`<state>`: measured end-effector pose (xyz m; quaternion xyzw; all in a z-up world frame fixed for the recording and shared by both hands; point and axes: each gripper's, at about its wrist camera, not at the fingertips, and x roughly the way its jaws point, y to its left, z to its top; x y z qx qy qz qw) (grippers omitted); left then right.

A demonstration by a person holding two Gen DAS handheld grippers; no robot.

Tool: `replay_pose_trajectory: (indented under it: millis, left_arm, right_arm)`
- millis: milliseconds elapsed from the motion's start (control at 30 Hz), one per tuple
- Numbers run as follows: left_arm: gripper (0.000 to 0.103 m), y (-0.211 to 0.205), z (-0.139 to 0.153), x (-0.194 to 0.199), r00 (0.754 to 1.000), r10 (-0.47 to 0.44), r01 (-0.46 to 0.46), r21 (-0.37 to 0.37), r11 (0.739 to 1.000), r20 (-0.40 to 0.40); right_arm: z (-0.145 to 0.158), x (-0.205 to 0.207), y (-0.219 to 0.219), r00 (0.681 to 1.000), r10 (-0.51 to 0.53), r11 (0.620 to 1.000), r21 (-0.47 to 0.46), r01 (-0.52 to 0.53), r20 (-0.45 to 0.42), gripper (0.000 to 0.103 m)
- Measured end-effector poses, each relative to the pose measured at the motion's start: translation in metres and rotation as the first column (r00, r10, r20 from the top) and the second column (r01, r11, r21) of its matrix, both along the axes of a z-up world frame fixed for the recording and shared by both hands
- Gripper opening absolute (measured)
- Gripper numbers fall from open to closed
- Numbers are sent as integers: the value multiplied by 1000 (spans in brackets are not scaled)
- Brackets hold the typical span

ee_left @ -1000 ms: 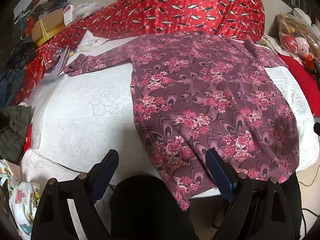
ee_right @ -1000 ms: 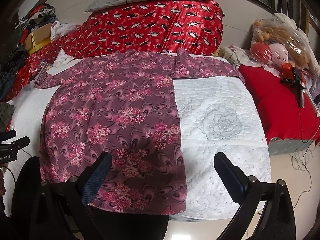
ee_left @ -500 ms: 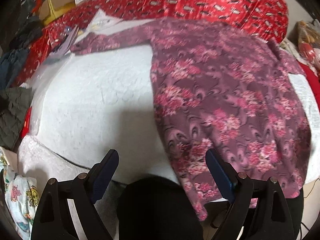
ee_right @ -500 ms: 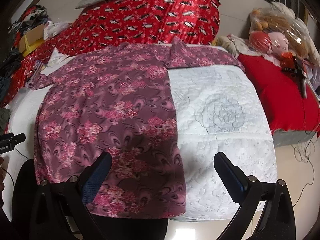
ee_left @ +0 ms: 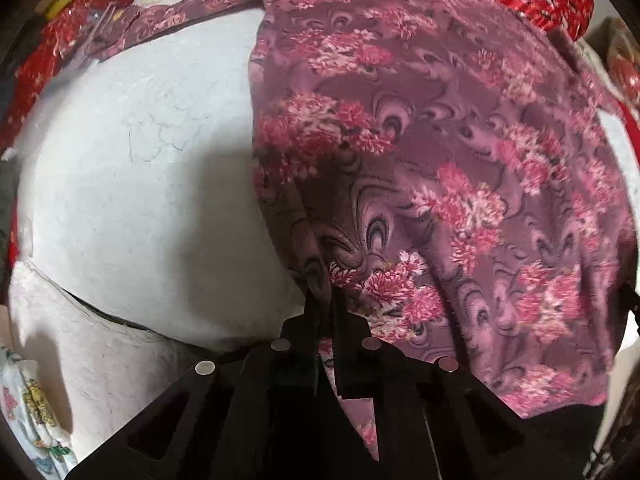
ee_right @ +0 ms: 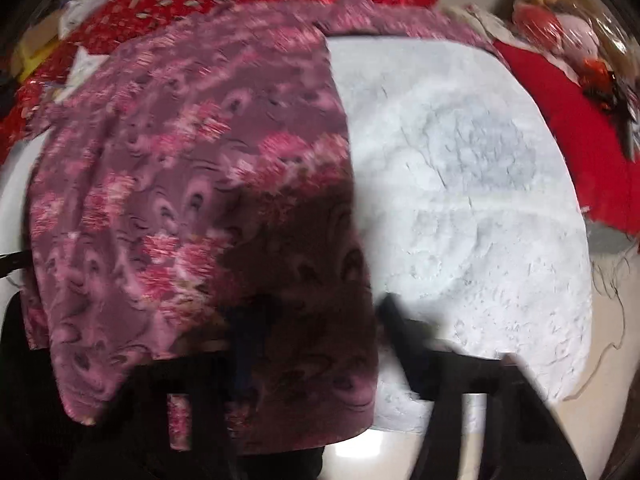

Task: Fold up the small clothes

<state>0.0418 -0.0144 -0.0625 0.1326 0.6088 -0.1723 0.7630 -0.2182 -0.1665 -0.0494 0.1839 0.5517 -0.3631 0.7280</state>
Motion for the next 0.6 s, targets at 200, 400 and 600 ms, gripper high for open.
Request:
replay_pose_trajectory:
  millis: [200,400,600]
  left_arm:
    - [4,52,64,12,997,76,-75,-219,973,-5]
    - [4,68,49,21,993,116,-116,-108,987,-2]
    - [5,56,43,20,993,111,-111,-4,994,48]
  right_arm:
    - [68,-36,-1,944,-25,997,72,1,330,5]
    - [81,-54,-8,929,-87,995,83,61,360,3]
    - [23,-56,-13,975,-153,974,190,122,161,7]
